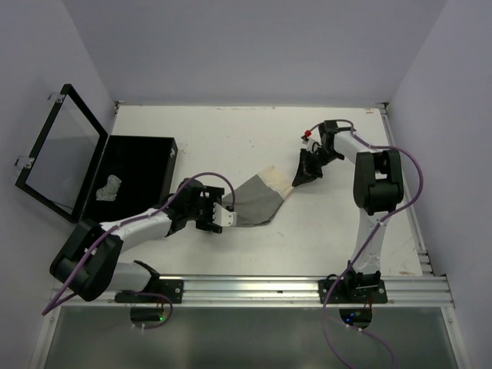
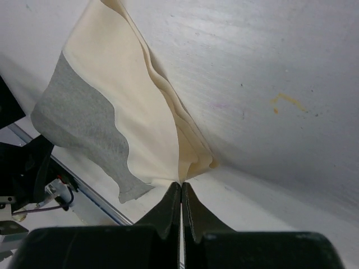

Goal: Roll the underwear
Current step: Fold the underwear

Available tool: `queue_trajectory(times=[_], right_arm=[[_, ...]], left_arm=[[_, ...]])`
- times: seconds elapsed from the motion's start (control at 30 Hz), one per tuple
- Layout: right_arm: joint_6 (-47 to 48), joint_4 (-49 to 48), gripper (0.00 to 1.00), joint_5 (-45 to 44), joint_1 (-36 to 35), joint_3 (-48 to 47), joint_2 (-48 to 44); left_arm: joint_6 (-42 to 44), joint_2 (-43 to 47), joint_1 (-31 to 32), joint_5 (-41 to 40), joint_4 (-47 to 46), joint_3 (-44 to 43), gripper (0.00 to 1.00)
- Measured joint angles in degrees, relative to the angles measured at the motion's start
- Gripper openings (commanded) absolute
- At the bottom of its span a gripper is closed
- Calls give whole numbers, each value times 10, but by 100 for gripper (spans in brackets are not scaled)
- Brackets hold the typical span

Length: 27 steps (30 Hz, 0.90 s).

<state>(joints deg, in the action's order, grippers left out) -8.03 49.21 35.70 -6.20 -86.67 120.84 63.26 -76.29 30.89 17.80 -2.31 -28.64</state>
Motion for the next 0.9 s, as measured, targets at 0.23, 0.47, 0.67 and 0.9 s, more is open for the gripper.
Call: queue_trajectory(times=[0.23,0.47,0.67,0.9], right_arm=[[5,16,0,1,-18,-28,18],[12,24,0,-11,-21,-37,44],[14,23,0,-25,-19,-36,53],[12,17,0,-21,-17,-30,53]], left_arm=[[0,0,0,0,0,0,98],[0,0,0,0,0,0,98],[0,0,0,1,2,0,98],[7,24,0,26,51,0,91]])
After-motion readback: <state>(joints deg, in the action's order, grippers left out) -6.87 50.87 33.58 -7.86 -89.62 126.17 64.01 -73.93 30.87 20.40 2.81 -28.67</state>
